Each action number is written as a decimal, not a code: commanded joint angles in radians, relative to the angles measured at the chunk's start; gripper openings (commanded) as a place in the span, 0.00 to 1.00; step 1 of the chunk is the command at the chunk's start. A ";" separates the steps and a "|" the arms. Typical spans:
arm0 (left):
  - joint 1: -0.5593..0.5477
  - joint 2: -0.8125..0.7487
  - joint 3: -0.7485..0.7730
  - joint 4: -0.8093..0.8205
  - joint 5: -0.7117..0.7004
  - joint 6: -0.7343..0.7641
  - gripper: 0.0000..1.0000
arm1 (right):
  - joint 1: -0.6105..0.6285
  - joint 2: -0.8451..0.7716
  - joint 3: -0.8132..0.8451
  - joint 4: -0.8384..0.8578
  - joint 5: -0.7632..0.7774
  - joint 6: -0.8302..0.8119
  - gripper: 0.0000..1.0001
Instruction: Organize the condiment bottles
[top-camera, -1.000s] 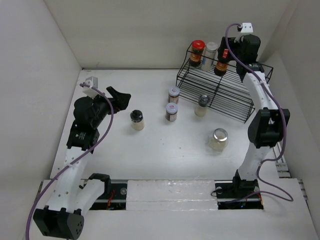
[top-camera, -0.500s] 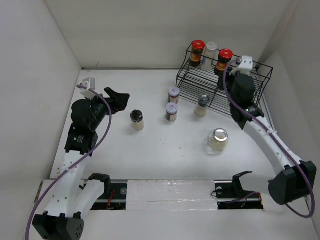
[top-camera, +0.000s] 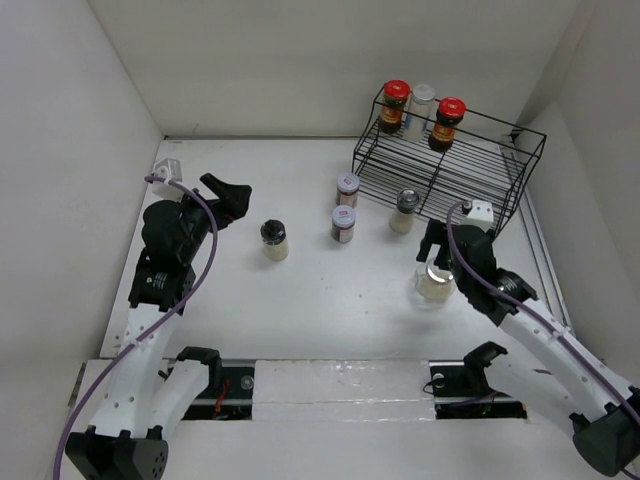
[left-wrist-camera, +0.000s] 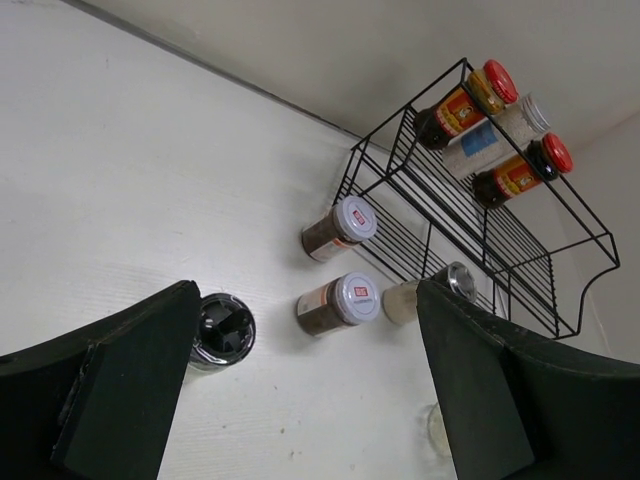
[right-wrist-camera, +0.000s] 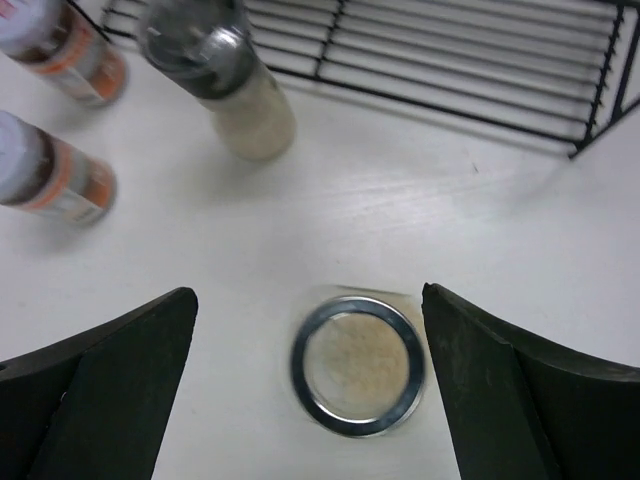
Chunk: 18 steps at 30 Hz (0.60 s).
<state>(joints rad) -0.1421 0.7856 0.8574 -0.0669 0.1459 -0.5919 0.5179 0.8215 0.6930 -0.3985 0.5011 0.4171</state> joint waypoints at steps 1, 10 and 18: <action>0.006 -0.022 0.020 0.018 -0.017 -0.014 0.86 | -0.050 0.020 -0.032 -0.080 -0.010 0.065 1.00; 0.006 -0.013 0.011 0.030 0.018 -0.005 0.86 | -0.131 0.143 -0.052 -0.061 -0.090 0.033 1.00; 0.006 0.007 0.011 0.039 0.027 -0.005 0.86 | -0.133 0.153 -0.052 -0.074 -0.145 0.031 0.95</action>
<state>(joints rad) -0.1421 0.7891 0.8570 -0.0711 0.1532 -0.5961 0.3809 0.9779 0.6434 -0.4862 0.3721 0.4484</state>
